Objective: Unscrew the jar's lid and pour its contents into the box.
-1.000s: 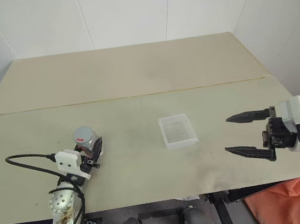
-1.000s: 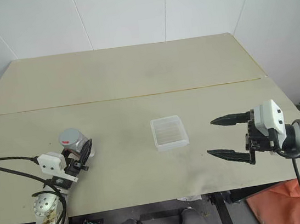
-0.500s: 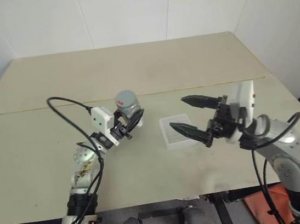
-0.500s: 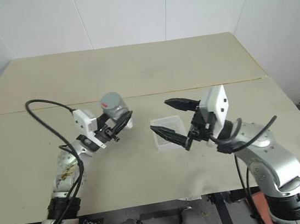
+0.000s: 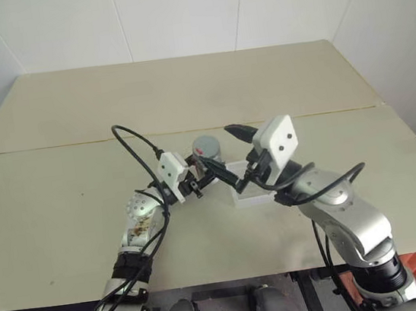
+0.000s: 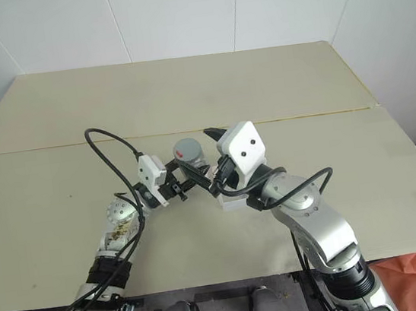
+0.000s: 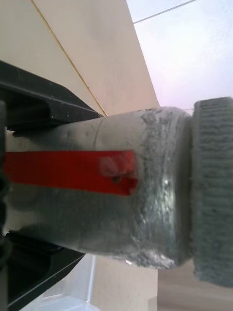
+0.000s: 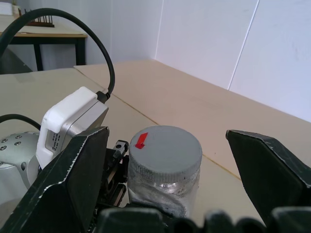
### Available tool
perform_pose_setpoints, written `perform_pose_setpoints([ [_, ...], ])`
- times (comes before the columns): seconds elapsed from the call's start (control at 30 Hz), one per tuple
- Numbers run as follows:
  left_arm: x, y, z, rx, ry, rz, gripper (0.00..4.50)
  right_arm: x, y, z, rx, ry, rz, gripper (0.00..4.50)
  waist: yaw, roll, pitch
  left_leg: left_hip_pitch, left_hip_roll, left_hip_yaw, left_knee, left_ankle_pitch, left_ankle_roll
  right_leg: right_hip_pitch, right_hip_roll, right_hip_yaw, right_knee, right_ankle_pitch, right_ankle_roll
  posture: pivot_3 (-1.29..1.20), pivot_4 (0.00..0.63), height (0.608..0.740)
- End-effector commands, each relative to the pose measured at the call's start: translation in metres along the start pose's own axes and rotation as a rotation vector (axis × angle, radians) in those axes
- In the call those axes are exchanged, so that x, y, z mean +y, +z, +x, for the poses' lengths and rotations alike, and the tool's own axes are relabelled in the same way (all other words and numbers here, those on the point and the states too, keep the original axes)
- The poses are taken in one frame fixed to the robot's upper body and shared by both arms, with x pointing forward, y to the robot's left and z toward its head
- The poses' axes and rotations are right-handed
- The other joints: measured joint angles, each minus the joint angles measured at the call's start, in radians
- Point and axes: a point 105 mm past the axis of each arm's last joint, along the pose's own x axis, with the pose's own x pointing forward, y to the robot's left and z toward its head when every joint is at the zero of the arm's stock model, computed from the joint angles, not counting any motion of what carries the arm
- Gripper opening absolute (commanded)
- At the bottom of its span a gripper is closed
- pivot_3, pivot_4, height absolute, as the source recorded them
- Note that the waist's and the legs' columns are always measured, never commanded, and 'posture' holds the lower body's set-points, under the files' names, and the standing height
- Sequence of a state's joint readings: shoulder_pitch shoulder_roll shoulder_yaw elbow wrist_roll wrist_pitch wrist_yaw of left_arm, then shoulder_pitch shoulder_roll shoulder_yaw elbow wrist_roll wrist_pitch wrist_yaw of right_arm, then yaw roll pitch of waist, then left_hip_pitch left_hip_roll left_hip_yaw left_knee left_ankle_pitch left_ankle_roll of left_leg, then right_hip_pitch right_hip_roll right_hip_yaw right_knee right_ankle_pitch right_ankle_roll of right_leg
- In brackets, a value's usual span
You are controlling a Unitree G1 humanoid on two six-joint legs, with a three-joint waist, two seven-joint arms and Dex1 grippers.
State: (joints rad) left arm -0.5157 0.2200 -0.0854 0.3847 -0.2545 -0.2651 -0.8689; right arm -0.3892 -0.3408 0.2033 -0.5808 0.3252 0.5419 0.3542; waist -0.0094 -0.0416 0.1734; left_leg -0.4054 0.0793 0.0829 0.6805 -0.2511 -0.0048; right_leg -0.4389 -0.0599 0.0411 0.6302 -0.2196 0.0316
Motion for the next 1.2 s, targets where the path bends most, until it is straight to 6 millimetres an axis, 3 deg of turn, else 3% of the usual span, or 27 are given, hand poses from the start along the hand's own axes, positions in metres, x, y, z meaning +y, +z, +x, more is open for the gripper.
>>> perform_pose_setpoints([
  [0.03,-0.003,0.017,0.005,-0.053,-0.025,0.058,2.04,0.002,0.005,0.004,-0.017,0.015,-0.024,4.5,-0.002,0.0,0.0,0.0,0.0,0.0,0.0,0.0,0.0,0.0,0.0,0.0,0.0,0.0,0.0,0.0,0.15,0.74],
  [0.63,-0.01,0.019,-0.005,-0.052,0.0,0.045,2.04,0.004,-0.002,0.019,-0.031,0.026,-0.021,4.5,-0.002,0.0,0.0,0.0,0.0,0.0,0.0,0.001,0.001,0.0,0.0,0.0,0.0,0.002,0.0,0.0,0.15,0.74],
  [0.83,-0.012,0.017,-0.005,-0.05,-0.004,0.025,2.04,0.007,-0.001,0.02,-0.045,0.03,-0.027,2.8,-0.003,0.0,0.0,0.001,0.0,0.0,0.0,0.001,0.001,0.0,0.0,0.0,0.001,0.002,0.0,0.0,0.15,0.74],
  [1.07,-0.017,0.021,-0.005,-0.065,-0.047,-0.006,2.04,0.006,0.002,0.017,-0.07,0.066,0.011,2.8,-0.003,0.0,0.0,0.0,0.0,0.0,0.0,0.001,0.001,0.0,0.0,0.0,0.001,0.002,0.0,0.0,0.15,0.74],
  [1.2,-0.032,0.031,-0.013,-0.082,-0.155,-0.046,2.04,0.011,0.01,0.006,-0.128,0.291,0.046,2.8,-0.003,0.0,0.0,0.0,0.0,0.0,0.0,0.001,0.001,0.0,0.0,0.0,0.0,0.002,0.0,0.0,0.15,0.74],
])
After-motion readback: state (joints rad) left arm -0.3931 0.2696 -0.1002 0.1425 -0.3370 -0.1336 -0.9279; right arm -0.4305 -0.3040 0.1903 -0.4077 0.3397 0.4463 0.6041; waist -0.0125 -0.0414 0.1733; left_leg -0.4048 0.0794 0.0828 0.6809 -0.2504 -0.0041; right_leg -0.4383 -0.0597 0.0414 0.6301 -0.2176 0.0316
